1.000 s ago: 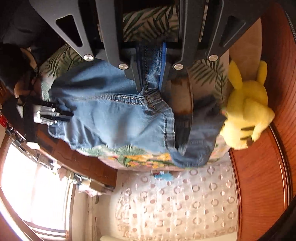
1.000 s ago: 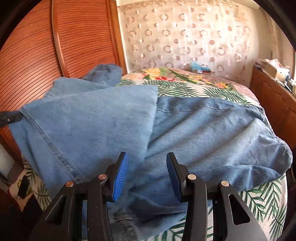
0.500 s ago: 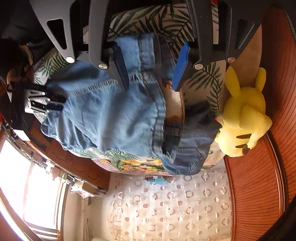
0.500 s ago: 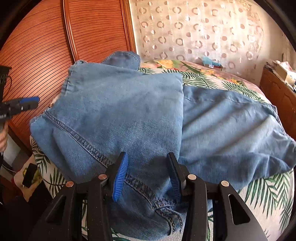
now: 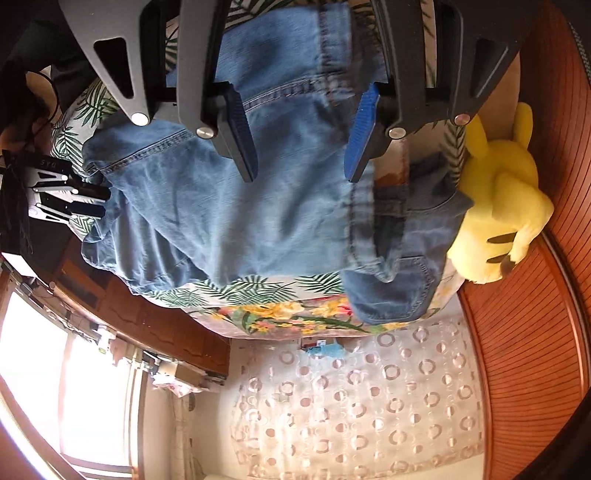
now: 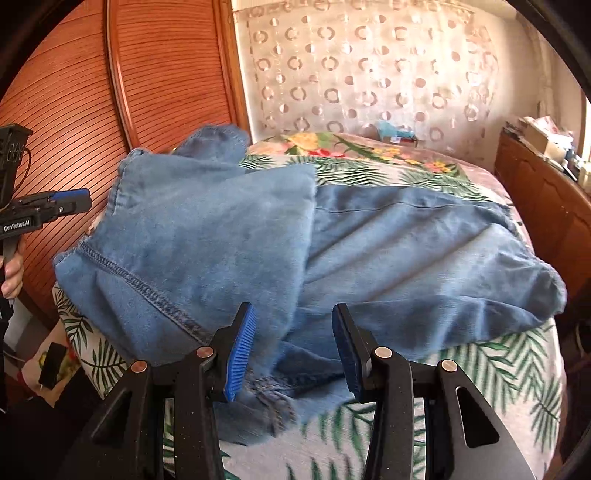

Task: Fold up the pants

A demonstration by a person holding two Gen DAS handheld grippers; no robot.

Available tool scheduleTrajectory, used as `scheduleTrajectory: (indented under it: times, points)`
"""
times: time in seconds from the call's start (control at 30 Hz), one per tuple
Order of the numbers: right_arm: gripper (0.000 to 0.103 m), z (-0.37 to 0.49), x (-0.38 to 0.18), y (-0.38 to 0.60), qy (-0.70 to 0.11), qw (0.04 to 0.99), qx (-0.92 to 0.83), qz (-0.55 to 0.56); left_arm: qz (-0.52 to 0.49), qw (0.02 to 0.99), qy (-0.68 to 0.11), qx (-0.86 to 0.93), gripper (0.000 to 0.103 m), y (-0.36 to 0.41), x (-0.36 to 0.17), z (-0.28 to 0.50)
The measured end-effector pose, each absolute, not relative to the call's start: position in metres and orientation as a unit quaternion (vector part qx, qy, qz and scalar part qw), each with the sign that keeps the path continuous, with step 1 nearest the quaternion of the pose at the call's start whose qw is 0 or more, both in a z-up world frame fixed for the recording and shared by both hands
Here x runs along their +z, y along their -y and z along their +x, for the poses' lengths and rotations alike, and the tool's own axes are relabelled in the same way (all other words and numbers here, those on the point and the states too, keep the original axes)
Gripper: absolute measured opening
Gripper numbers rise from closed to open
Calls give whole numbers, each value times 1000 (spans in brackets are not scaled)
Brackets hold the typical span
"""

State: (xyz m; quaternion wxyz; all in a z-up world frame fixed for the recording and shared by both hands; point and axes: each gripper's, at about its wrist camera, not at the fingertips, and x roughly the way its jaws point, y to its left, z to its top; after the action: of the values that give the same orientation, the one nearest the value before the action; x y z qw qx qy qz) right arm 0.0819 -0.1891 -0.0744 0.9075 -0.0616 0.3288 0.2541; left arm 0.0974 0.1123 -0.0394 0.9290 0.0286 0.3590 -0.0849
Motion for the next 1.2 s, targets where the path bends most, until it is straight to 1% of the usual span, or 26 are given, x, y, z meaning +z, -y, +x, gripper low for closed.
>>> scheduleTrajectory:
  times: [0.03,0.07,0.1,0.13,0.23,0.27,0.7,0.83,1.2]
  points:
    - [45,81,-74,193,-328,909,251,-60,31,929,-359,-88,52,-109,-39,99]
    - [45,80,-73,197,-327,910,248,-58,33,928,-359,-91,62,-105,-39,100]
    - [45,79,-73,199,-326,911,244,-57,32,929,-357,-94,69,-102,-39,101]
    - [45,77,-73,201,-326,913,240,-56,30,930,-353,-99,80,-99,-39,101]
    - [45,73,-73,209,-325,916,229,-52,30,929,-353,-108,81,-90,-40,104]
    - [45,71,-73,211,-325,917,226,-50,29,929,-353,-110,84,-87,-40,105]
    - [45,62,-67,258,-326,931,165,-19,16,917,-378,-129,84,-50,-62,117]
    - [45,69,-67,282,-325,938,119,-26,12,915,-381,-135,84,-40,-70,118]
    - [45,109,-61,326,-345,937,46,23,10,907,-396,-142,84,-29,-88,120]
